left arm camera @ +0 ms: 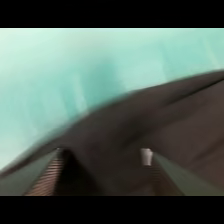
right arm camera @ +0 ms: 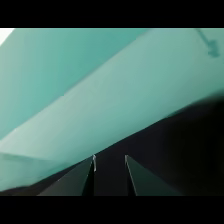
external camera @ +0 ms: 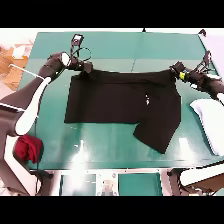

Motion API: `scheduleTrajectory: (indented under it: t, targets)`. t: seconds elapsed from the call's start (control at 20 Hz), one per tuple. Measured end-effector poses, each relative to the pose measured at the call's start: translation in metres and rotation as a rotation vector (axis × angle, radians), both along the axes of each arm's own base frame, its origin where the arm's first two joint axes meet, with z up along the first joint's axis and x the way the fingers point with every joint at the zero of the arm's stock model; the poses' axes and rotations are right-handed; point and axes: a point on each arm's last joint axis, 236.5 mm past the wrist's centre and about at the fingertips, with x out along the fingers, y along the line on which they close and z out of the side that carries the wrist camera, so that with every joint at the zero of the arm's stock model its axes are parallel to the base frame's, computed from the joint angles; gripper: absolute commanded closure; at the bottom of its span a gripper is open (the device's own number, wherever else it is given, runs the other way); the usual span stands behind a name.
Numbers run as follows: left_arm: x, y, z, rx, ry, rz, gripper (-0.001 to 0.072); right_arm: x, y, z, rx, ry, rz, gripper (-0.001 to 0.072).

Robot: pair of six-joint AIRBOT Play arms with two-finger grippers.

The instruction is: Fold the shirts.

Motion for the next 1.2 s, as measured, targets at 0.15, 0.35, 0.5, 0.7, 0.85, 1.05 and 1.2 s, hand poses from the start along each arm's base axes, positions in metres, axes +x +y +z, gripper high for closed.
scheduleTrajectory:
  t: [0.15,0.35,0.5,0.7,0.85,1.05,1.2]
  targets:
    - [0.004,0.019,0.024,0.002,0.023,0.002,0.0076,-0.006,-0.022,0.017,0.047,-0.019,0.012,0.0483]
    - [-0.019,0.084,0.045,0.041,0.18,0.029,0.0076,-0.052,-0.055,0.032,0.071,0.039,0.065,0.0484]
    - [-0.071,0.134,0.021,0.034,0.432,0.073,0.0075,-0.103,-0.068,0.021,0.06,0.137,0.088,0.0483]
    - [-0.155,0.166,-0.032,-0.034,0.767,0.119,0.0076,-0.159,-0.076,0.0,0.072,0.225,0.064,0.0482]
    - [-0.209,0.158,-0.065,-0.104,0.936,0.113,0.0075,-0.186,-0.079,-0.015,0.098,0.269,0.034,0.0481]
    - [-0.246,0.126,-0.094,-0.254,1.032,0.087,0.0076,-0.206,-0.074,-0.033,0.13,0.312,0.025,0.0481]
    - [-0.266,0.098,-0.102,-0.353,1.08,0.059,0.0076,-0.215,-0.068,-0.043,0.151,0.336,0.027,0.047]
